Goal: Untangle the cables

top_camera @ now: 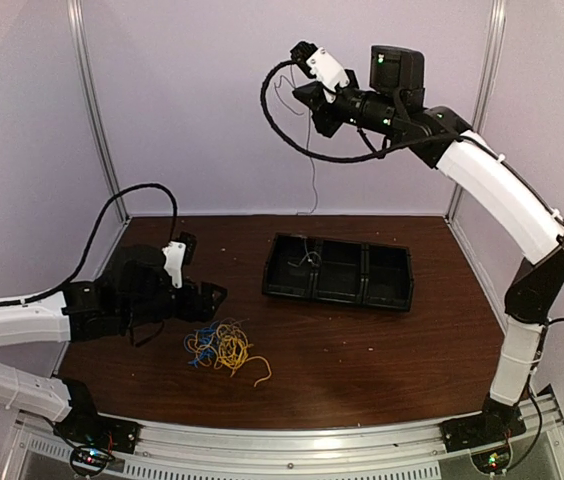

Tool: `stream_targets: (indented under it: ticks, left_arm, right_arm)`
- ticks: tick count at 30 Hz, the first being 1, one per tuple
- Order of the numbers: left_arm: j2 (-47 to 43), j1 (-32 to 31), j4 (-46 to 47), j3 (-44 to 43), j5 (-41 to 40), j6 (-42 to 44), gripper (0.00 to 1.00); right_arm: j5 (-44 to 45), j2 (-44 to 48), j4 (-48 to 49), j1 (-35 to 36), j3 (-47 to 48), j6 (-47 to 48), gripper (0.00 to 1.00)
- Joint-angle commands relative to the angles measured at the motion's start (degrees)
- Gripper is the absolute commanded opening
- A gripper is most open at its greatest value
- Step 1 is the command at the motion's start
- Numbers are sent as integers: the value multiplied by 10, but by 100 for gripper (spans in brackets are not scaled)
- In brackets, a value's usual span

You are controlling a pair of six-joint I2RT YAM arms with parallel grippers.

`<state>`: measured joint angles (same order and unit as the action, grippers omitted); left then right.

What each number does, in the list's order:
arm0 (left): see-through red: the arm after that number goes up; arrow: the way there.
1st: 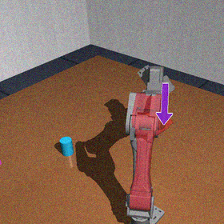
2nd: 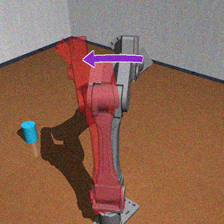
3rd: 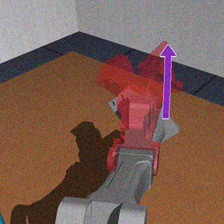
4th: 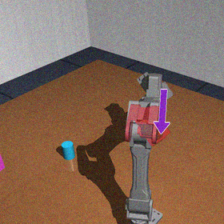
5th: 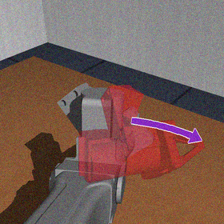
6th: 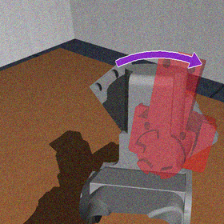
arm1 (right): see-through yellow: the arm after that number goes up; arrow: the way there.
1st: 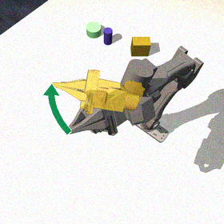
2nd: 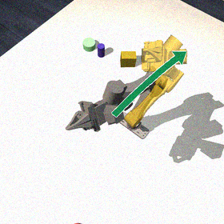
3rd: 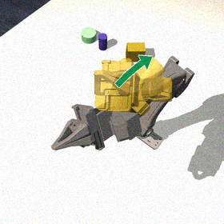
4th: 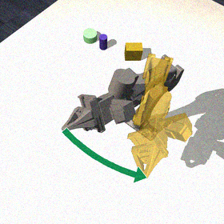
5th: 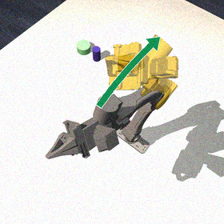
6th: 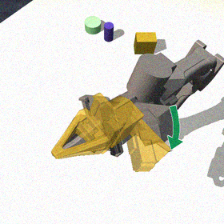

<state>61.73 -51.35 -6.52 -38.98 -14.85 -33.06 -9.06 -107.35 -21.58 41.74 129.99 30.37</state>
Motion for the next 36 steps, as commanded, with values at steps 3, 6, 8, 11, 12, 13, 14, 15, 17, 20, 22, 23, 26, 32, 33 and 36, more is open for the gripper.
stream_targets:
  ticks: [3, 6, 8, 11, 12, 13, 14, 15, 17, 20, 22, 23, 26, 32, 33, 36]
  left_arm:
    - [-4, 3, 28, 11, 11, -2, 83]
    - [-6, 3, 28, 12, 10, -2, 83]
    - [-7, 3, 28, 14, 10, -2, 83]
    - [-10, 3, 27, 18, 10, -3, 83]
    - [-10, 3, 26, 18, 9, -3, 83]
    - [-10, 3, 24, 17, 8, -3, 83]
    - [-11, 3, 21, 16, 6, -1, 83]
    - [-12, 3, 20, 15, 4, 0, 83]
    - [-11, 3, 18, 12, 0, 4, 83]
    - [-9, 3, 16, 5, 1, 7, 83]
    - [-6, 3, 17, 3, 1, 7, 83]
    - [-4, 3, 17, 2, 2, 7, 83]
    - [2, 3, 20, 1, 8, 6, 83]
    - [3, 3, 24, 6, 16, 1, 83]
    - [0, 3, 23, 8, 15, 1, 83]
    - [-10, 3, 22, 13, 15, 0, 83]
  right_arm:
    - [9, -34, 8, -13, -35, -15, 0]
    - [-3, -48, 12, -14, -41, -27, 0]
    - [-11, -55, 16, -15, -42, -36, 0]
    - [-23, -62, 19, -14, -19, -46, 0]
    - [-26, -62, 20, -13, -8, -49, 0]
    - [-29, -59, 22, -12, -1, -51, 0]
    - [-32, -55, 27, -12, 6, -52, 0]
    - [-34, -51, 28, -11, 12, -53, 0]
    - [-37, -45, 30, -10, 25, -56, 0]
    - [-40, -35, 26, -6, 35, -56, 0]
    - [-42, -28, 24, 0, 36, -53, 0]
    - [-41, -26, 23, 3, 36, -51, 0]
    - [-38, -23, 23, 9, 37, -45, 0]
    - [-23, -48, 34, 10, 38, -38, 0]
    - [-22, -56, 35, 10, 38, -38, 0]
    - [-24, -81, 37, 10, 40, -43, 0]
